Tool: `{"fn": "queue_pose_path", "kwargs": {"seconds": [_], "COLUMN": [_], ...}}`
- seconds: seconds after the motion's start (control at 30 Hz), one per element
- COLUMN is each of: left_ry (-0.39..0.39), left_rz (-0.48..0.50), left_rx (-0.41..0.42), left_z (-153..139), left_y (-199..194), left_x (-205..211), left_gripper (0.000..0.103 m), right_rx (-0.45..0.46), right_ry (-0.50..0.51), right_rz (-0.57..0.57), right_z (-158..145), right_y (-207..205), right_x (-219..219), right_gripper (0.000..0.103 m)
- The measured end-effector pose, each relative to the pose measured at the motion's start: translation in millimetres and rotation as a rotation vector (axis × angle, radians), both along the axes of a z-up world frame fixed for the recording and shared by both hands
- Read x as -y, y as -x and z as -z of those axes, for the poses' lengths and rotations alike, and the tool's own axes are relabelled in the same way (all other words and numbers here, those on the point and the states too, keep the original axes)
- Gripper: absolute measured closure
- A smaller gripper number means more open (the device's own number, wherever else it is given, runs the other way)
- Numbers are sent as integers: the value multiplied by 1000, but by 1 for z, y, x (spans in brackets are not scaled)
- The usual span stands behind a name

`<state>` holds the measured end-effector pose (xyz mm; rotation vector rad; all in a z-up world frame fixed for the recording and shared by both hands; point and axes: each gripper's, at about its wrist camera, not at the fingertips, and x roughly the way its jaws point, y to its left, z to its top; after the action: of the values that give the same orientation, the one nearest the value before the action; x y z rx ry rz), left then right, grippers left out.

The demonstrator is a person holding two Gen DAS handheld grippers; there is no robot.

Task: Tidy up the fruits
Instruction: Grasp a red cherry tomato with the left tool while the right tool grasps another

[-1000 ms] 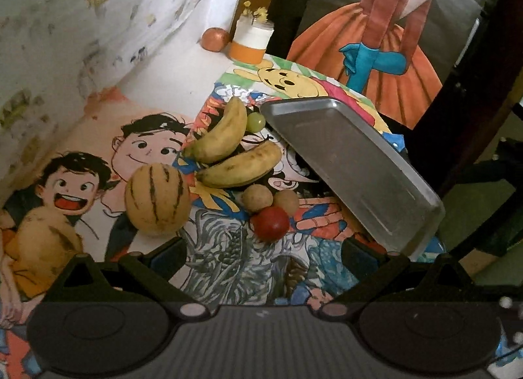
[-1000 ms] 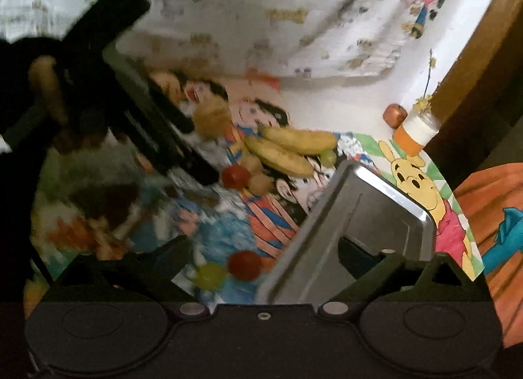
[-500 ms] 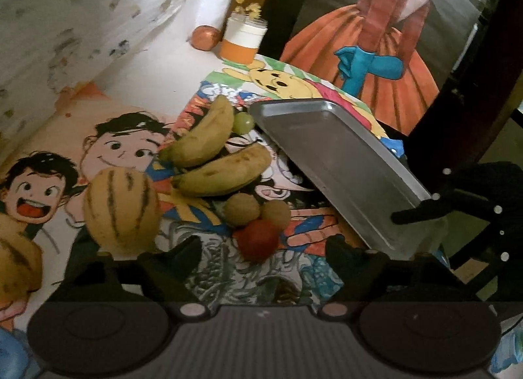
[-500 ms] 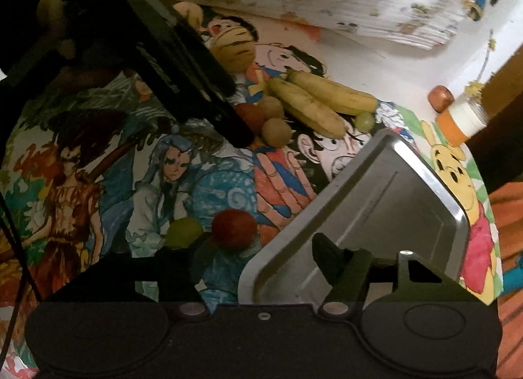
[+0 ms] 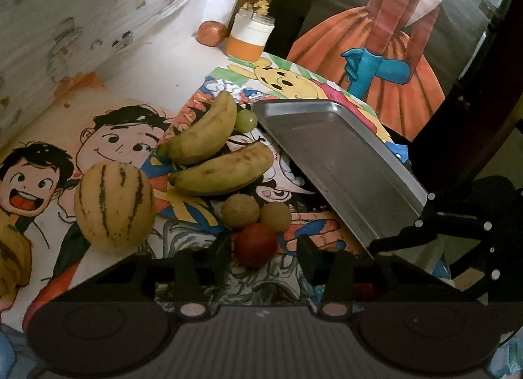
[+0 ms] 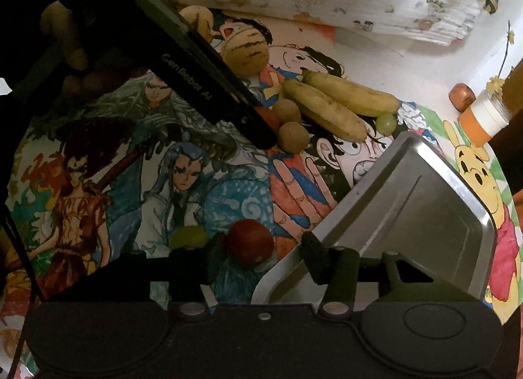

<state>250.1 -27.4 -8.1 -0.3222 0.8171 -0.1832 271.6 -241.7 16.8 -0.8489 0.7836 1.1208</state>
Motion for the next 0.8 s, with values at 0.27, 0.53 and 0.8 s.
{"fn": "queue_pose_path", "kwargs": {"seconds": [0.27, 0.53, 0.8], "left_ry": [0, 26, 61], "left_rz": [-8, -9, -20], "left_rx": [-19, -23, -25], "left_z": [1, 2, -1], "left_y": [-1, 1, 11], "left_x": [1, 2, 8], "left_gripper": [72, 73, 73], "right_rx": [16, 40, 6], "right_ry": [12, -1, -181], "right_rz": [-21, -21, 199], "right_z": [-2, -1, -3], "right_y": [-1, 5, 0], "right_x": [-3, -1, 24], "right_gripper": [69, 71, 71]}}
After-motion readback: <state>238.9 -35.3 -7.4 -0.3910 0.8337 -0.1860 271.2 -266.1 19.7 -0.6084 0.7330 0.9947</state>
